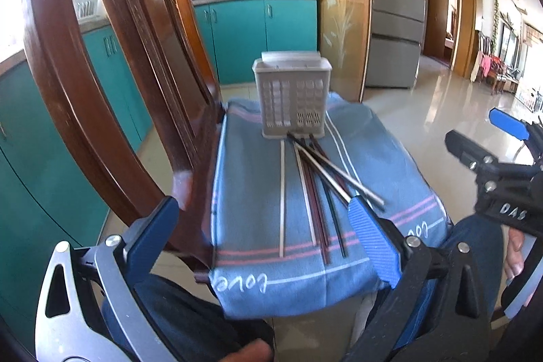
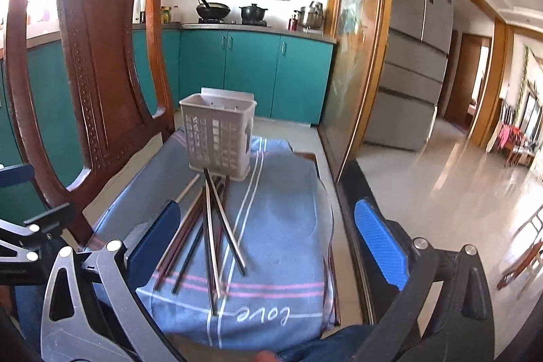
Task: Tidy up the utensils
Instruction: 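Move both tools down toward the pile of chopsticks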
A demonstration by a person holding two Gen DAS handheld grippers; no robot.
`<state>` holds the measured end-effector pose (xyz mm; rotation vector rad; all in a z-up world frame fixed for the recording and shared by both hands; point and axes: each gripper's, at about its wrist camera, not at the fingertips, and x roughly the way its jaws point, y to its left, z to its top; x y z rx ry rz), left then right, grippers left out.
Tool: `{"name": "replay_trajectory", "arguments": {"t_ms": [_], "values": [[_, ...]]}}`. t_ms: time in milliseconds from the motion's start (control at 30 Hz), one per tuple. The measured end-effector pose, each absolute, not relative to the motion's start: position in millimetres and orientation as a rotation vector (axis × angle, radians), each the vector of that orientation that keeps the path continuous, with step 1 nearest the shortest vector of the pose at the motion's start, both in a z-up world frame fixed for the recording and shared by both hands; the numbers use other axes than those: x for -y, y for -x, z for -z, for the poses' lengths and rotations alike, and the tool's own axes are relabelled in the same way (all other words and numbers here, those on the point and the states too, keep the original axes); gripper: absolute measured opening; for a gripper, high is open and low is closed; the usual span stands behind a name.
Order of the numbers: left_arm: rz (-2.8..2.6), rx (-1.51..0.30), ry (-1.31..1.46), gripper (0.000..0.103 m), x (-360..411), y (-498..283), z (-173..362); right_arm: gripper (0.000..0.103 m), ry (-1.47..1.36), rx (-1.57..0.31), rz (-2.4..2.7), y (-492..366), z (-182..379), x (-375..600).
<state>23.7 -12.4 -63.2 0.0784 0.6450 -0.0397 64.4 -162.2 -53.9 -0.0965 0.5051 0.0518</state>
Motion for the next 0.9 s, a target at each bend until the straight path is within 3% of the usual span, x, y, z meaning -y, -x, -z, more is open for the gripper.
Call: {"name": "replay_trajectory", "arguments": {"t_ms": [133, 367, 467, 567, 600, 633, 667, 700, 900], "values": [[0.075, -0.670, -0.066, 0.097, 17.8, -15.4, 71.9, 0.099, 0.094, -0.453, -0.035, -44.8, 40.4, 168.0], [0.078, -0.665, -0.132, 0.064, 36.1, 7.9, 75.0, 0.098, 0.072, -0.331, -0.128, -47.4, -10.7, 167.1], [0.056, -0.666, -0.155, 0.063, 40.2, 9.1, 75.9, 0.092, 0.049, -0.359, -0.179, -80.6, -21.9, 159.8], [0.031, -0.687, -0.161, 0.056, 39.4, -6.6, 74.4, 0.074, 0.018, -0.512, -0.266, -134.3, -12.7, 148.5], [0.035, -0.702, -0.132, 0.050, 36.3, -19.2, 72.8, 0.056, 0.011, -0.578, -0.288, -153.7, -3.4, 145.1], [0.032, -0.717, -0.111, 0.036, 34.4, -31.3, 72.1, 0.040, 0.013, -0.621, -0.297, -166.0, 4.0, 142.7], [0.030, -0.730, -0.101, 0.026, 32.8, -42.4, 72.8, 0.035, 0.022, -0.698, -0.315, -187.5, 19.4, 140.3], [0.030, -0.746, -0.092, 0.024, 31.9, -55.8, 72.8, 0.028, 0.025, -0.750, -0.334, -200.9, 31.1, 139.3], [0.064, -0.864, -0.094, 0.023, 36.8, -157.4, 86.1, 0.027, 0.063, -0.944, -0.347, -261.7, 96.7, 135.3]]}}
